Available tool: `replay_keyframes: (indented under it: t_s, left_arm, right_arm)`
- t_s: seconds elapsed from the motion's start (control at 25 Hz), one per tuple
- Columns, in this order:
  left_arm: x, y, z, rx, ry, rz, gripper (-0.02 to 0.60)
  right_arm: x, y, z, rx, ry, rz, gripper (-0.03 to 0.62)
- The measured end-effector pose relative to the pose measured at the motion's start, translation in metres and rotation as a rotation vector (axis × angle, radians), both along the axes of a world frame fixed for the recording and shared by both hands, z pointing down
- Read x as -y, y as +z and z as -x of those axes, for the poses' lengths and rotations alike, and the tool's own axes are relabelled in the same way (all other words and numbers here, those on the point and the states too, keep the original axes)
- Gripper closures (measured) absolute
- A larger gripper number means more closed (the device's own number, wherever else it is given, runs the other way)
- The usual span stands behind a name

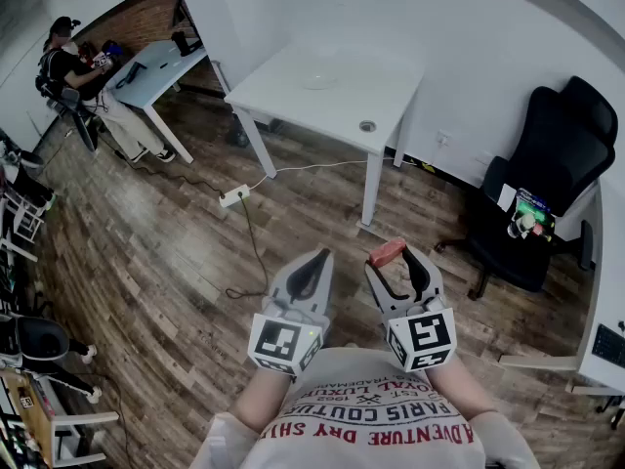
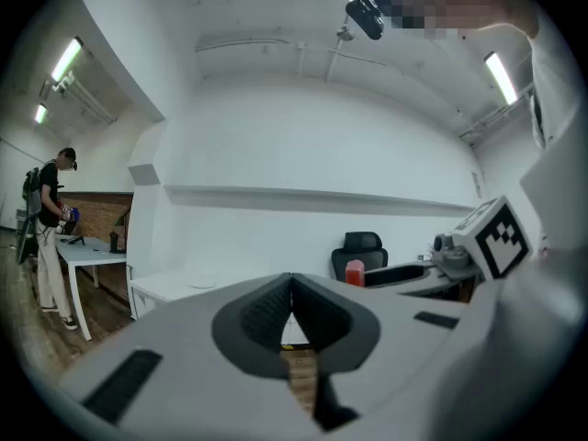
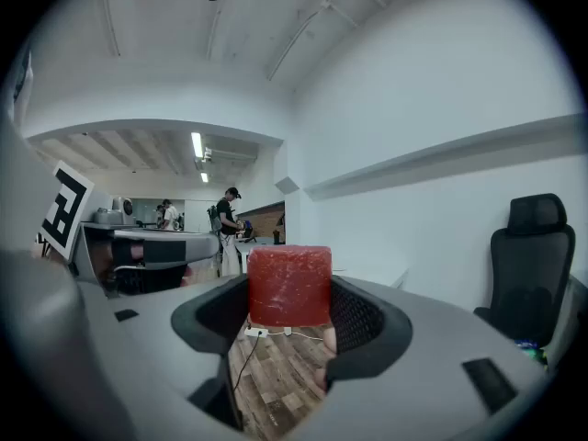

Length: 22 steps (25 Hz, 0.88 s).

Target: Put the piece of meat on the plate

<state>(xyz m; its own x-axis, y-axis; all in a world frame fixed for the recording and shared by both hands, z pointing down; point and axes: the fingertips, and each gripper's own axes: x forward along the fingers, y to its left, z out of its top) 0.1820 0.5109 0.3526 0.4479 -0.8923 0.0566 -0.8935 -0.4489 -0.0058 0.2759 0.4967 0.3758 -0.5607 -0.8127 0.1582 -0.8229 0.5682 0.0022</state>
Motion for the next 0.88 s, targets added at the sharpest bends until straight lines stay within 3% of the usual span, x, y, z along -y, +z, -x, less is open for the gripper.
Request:
replay_keyframes:
  t_s: [0.36, 0.6, 0.88]
  left_arm:
    - [-0.001, 0.005, 0.004, 0.016, 0.016, 0.009, 0.575]
    - [-0.001, 0.010, 0.009, 0.008, 0.002, 0.026, 0.575]
    - [0.011, 0.019, 0.024, -0.032, 0.004, 0.064, 0.575]
  right_arm:
    - [-0.002, 0.003, 0.010, -0.013, -0.014, 0.009, 0.315]
    - [0.000, 0.001, 0.010, 0.034, -0.019, 0.023, 0.315]
    - [0.016, 0.011, 0.025, 0.056, -0.020, 0.070, 0.315]
